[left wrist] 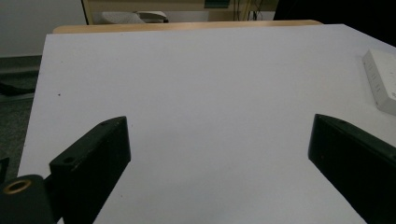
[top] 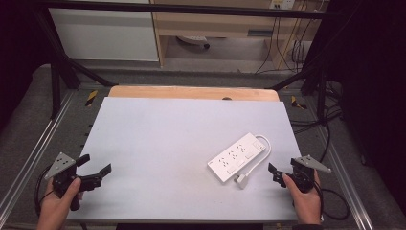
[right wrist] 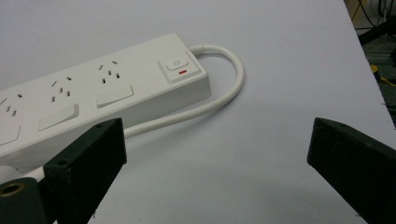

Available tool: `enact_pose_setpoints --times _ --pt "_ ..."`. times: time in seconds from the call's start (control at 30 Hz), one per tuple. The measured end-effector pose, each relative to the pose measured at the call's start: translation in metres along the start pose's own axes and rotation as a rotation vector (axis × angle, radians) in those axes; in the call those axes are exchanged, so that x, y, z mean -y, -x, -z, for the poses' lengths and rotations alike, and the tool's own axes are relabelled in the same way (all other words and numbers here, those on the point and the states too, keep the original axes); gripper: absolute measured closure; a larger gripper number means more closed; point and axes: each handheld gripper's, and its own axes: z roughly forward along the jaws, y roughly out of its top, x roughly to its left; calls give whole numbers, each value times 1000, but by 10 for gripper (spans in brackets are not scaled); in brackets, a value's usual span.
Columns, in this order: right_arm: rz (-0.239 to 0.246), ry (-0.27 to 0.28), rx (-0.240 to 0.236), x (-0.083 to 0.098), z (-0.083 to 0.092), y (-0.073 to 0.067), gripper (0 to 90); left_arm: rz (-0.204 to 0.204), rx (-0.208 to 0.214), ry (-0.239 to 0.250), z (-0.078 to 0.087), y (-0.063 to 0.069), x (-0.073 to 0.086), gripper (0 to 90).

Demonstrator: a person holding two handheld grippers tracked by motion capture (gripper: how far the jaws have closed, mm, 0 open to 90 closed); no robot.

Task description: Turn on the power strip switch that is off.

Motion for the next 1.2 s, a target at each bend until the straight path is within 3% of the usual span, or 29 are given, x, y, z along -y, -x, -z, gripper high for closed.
enact_pose_setpoints --times 0.57,1.2 --pt "-25 -39 -2 -11 9 -4 44 -2 1 -12 -2 1 1 57" --pt "-8 77 -18 -31 22 -21 30 -11 7 -21 -3 2 1 56"
